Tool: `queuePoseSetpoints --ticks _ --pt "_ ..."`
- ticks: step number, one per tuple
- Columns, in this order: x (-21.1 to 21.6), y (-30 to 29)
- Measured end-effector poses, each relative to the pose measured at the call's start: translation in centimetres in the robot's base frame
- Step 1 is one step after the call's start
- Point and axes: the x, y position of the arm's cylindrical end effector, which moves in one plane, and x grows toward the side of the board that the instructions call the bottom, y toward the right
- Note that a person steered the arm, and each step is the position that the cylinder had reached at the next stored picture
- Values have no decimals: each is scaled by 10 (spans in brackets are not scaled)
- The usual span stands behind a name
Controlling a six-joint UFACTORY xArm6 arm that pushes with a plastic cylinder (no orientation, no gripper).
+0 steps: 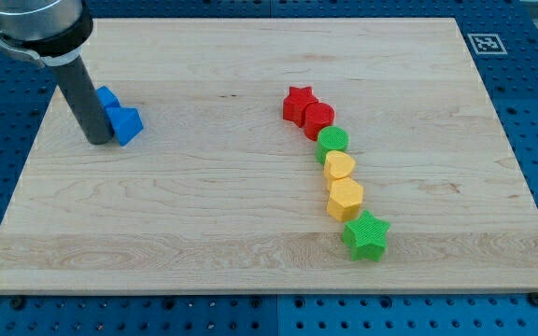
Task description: Move the blue triangle above the red star
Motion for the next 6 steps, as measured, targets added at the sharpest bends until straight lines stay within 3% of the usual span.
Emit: queuePoseSetpoints --ticks 6 --pt "-25 50"
